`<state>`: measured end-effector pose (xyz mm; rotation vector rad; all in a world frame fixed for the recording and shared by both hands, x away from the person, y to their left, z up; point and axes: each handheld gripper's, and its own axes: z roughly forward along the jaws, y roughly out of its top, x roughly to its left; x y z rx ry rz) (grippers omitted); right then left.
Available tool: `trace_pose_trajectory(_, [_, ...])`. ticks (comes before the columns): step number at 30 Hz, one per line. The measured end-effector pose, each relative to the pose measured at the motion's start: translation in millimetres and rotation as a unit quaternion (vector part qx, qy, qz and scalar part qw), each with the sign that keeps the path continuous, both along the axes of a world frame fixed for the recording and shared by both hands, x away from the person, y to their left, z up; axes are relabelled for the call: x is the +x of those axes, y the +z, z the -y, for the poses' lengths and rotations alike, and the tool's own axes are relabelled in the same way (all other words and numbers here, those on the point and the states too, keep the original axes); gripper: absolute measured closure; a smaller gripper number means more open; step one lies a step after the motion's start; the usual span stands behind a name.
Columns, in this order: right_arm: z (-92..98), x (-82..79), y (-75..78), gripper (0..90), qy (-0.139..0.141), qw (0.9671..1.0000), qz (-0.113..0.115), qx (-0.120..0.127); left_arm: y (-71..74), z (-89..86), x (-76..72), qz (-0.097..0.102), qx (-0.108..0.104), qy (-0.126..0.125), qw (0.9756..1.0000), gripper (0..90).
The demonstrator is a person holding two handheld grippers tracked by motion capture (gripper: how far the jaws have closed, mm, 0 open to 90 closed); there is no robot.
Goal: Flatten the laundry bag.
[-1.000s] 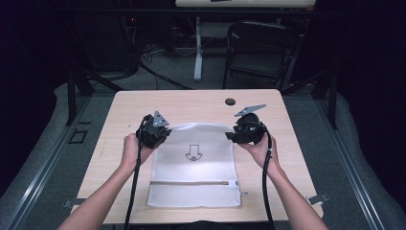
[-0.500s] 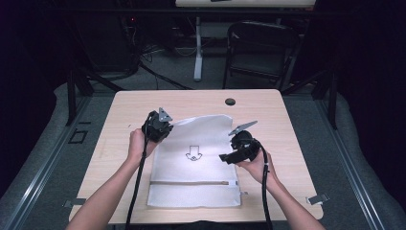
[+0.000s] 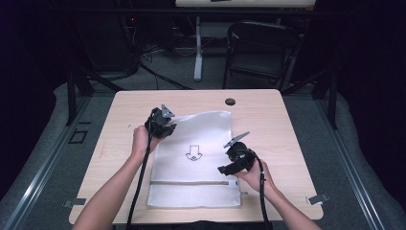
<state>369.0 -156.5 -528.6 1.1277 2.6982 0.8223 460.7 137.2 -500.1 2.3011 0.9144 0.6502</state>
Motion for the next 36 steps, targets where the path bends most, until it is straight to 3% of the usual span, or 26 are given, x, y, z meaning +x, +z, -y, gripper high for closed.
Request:
trace_pose_trajectory(3, [1.9,-0.4,-0.7,31.3,-0.002,1.0000,-0.004,0.004,-1.4,0.6,0.1,-0.003,-0.002,0.022,0.9998,40.2])
trace_pose_trajectory(8, [3.5,-1.0,-0.7,30.6,-0.003,0.9999,-0.009,0.010,0.6,-5.9,2.6,0.004,-0.019,0.039,0.9991,16.5])
trace_pose_trajectory(11, [5.6,-1.5,2.0,30.1,0.001,1.0000,-0.005,0.006,4.1,-10.7,2.4,0.001,-0.030,0.041,0.9987,9.9])
trace_pose_trajectory(15, [9.0,-2.2,3.3,29.1,-0.001,1.0000,-0.006,0.006,8.0,-14.6,-1.4,-0.021,-0.041,0.033,0.9984,8.4])
trace_pose_trajectory(23, [18.7,-8.7,13.1,25.0,0.008,0.9999,-0.002,0.009,15.0,-16.4,-28.8,-0.043,-0.077,-0.005,0.9961,6.9])
trace_pose_trajectory(32, [38.7,-16.6,18.1,22.5,-0.007,0.9996,0.006,0.028,10.4,-3.5,-62.6,-0.079,-0.111,-0.050,0.9895,4.9])
trace_pose_trajectory(36, [43.9,-16.1,21.4,23.0,-0.016,0.9991,0.012,0.038,5.9,9.6,-75.2,-0.095,-0.101,-0.079,0.9871,5.1])
